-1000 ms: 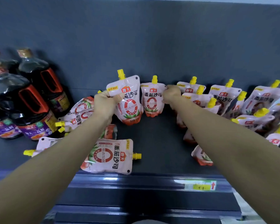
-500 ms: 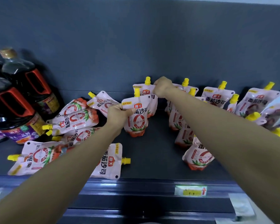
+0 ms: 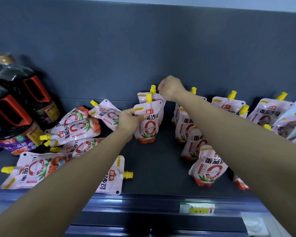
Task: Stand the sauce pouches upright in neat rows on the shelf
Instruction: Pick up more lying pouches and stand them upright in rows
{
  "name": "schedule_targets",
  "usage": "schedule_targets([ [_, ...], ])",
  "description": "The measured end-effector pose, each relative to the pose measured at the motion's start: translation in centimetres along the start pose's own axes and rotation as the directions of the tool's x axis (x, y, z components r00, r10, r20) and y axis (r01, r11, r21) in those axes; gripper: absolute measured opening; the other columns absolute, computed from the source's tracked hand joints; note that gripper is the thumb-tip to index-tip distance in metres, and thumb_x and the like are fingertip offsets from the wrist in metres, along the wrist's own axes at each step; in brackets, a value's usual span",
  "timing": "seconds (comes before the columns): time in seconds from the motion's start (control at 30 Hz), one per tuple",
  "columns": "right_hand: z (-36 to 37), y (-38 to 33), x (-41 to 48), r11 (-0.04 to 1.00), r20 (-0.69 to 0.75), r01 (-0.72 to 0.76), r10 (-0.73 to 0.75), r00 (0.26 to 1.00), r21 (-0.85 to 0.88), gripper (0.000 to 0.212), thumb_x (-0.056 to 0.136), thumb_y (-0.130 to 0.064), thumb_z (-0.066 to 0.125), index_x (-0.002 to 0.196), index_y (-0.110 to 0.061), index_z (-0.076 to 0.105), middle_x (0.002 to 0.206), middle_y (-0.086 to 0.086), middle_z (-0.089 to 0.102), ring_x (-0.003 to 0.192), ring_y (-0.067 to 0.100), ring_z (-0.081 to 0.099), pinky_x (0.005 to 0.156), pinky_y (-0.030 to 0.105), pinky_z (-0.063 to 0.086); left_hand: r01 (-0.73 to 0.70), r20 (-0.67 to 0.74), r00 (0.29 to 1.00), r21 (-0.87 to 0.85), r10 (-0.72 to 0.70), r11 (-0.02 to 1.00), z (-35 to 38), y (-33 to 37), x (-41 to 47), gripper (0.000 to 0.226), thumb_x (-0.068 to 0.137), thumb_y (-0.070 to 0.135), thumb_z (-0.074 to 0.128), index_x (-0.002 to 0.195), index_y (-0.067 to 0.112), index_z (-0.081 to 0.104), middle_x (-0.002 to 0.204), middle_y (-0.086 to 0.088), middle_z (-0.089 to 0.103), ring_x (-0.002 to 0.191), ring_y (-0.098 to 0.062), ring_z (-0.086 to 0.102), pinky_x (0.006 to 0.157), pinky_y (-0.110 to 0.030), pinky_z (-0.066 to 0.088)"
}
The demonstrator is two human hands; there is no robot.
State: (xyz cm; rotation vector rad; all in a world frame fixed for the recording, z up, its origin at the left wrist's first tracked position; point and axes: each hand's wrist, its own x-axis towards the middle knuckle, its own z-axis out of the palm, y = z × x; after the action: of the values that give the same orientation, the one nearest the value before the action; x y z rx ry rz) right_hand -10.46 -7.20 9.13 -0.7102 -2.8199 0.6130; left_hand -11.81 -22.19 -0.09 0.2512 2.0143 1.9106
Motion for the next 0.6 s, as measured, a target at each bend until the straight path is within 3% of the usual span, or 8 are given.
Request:
schedule_targets([
  [0.1,-0.2,0.2,-0.1,1.000,0.003,0.004,-0.004,1.000,-0.009,0.031,0.087,0.003,0.047,0.113,0.000,0.064,0.118,0.015,0.064,0.109,0.028,0.061,0.095,0.036,0.052,-0.004,0.013,1.000,0.012,0.004,1.000,0.1,0.1,-0.3,0.016,0.080,0.008,0.068,0.079,0.024,0.069,0.106,-0.008,0.071,0.087,-0.018,0.068,0.073,-0.034,0.055],
  [0.23,-0.4,0.0,-0.3,1.000,-0.005,0.017,-0.017,1.000,-0.024,0.029,0.088,0.001,0.047,0.110,-0.001,0.065,0.116,0.012,0.065,0.107,0.027,0.061,0.091,0.033,0.053,0.009,0.023,1.000,0.016,-0.009,1.000,0.4,0.1,-0.6,0.017,0.081,0.006,0.067,0.079,0.023,0.069,0.107,-0.009,0.071,0.092,-0.022,0.067,0.080,-0.040,0.055],
  [0.33,-0.8,-0.4,-0.6,1.000,-0.045,0.022,-0.021,0.999,0.005,0.019,0.087,0.001,0.043,0.077,-0.002,0.060,0.095,0.013,0.060,0.087,0.026,0.059,0.066,0.027,0.049,0.004,0.053,0.999,0.019,-0.005,1.000,0.2,0.5,-0.7,0.018,0.081,0.003,0.066,0.083,0.021,0.068,0.105,-0.007,0.070,0.092,-0.022,0.067,0.073,-0.034,0.055],
  [0.4,-1.1,-1.0,-1.0,0.999,-0.098,0.026,-0.022,0.995,0.039,0.021,0.086,0.000,0.043,0.068,-0.005,0.052,0.088,0.012,0.055,0.081,0.028,0.055,0.062,0.028,0.042,-0.018,0.076,0.997,0.031,0.016,0.999,-0.2,0.8,-0.8,0.020,0.080,0.000,0.066,0.088,0.019,0.065,0.105,-0.007,0.069,0.095,-0.024,0.066,0.077,-0.036,0.055],
  [0.47,-1.2,-1.8,-1.4,0.995,-0.150,0.065,-0.054,0.987,0.070,0.018,0.085,0.001,0.044,0.081,0.001,0.061,0.090,0.013,0.059,0.085,0.031,0.059,0.066,0.030,0.047,-0.047,0.084,0.996,0.037,0.044,0.998,-1.0,1.3,-1.2,0.021,0.080,-0.002,0.066,0.087,0.018,0.063,0.100,-0.005,0.069,0.091,-0.021,0.066,0.073,-0.032,0.055],
  [0.53,-1.2,-3.2,-2.1,0.988,-0.185,0.124,-0.105,0.977,0.094,0.028,0.082,0.002,0.044,0.098,0.000,0.067,0.099,0.013,0.067,0.092,0.032,0.063,0.078,0.035,0.055,-0.086,0.059,0.995,0.052,0.083,0.995,-2.2,1.8,-1.6,0.019,0.080,-0.001,0.067,0.086,0.017,0.063,0.089,0.001,0.068,0.081,-0.015,0.064,0.065,-0.022,0.053],
  [0.6,-0.8,-4.9,-2.8,0.974,-0.191,0.197,-0.173,0.966,0.111,0.032,0.080,0.002,0.043,0.098,-0.003,0.068,0.102,0.013,0.069,0.095,0.032,0.064,0.084,0.039,0.055,-0.109,-0.004,0.994,0.098,0.110,0.989,-4.0,2.4,-2.0,0.019,0.081,0.000,0.066,0.095,0.012,0.064,0.087,0.003,0.064,0.074,-0.010,0.060,0.061,-0.016,0.049],
])
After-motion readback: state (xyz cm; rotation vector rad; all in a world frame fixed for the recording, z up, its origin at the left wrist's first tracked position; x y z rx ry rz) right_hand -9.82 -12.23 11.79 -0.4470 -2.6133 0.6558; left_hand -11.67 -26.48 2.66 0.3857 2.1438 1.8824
